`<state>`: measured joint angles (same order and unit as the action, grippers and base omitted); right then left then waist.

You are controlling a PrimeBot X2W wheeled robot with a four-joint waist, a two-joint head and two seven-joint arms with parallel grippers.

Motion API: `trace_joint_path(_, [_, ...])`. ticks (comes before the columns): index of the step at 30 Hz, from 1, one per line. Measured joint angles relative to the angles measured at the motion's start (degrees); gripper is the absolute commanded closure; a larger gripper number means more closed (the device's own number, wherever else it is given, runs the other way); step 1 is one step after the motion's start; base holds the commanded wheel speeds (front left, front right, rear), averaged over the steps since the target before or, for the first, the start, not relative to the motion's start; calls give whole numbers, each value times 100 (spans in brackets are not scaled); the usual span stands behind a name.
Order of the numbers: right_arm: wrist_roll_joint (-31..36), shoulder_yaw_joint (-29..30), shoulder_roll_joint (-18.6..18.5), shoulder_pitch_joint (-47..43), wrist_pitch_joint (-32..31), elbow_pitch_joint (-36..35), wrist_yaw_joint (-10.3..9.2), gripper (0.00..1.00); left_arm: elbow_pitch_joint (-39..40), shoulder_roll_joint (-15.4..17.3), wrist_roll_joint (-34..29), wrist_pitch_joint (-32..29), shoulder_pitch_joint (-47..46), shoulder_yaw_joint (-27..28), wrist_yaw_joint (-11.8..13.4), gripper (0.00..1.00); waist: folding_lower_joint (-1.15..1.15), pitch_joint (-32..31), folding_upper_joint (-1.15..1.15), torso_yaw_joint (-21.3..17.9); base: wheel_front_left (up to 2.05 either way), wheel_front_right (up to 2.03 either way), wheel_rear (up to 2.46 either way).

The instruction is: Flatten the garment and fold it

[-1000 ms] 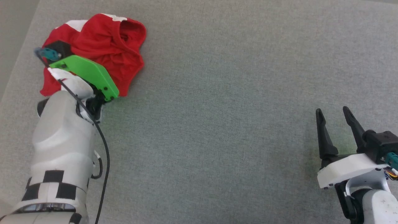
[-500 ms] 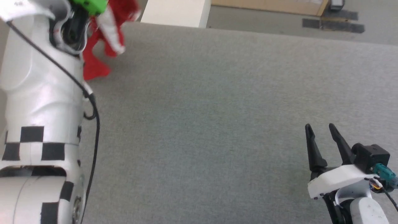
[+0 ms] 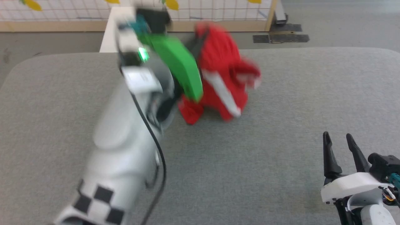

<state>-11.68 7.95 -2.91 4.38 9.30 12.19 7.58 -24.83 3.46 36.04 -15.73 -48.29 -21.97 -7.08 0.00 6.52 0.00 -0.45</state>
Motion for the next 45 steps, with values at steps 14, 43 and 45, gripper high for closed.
trace_joint_path(14, [-166,-136,3,-4,166,291,0,0,-422,-51,1451,-372,2221,-1629,711,0,0,-55,0,-300,0,0,0])
trace_joint_path(43, [-166,-360,0,-235,-821,449,0,0,1738,1235,-679,3045,3925,802,1649,0,0,-357,0,246,0,0,0])
trace_joint_path(45, [-156,-482,-2,-70,-1089,522,0,0,1807,1135,-743,3045,4000,913,1591,0,0,-307,0,295,0,0,0])
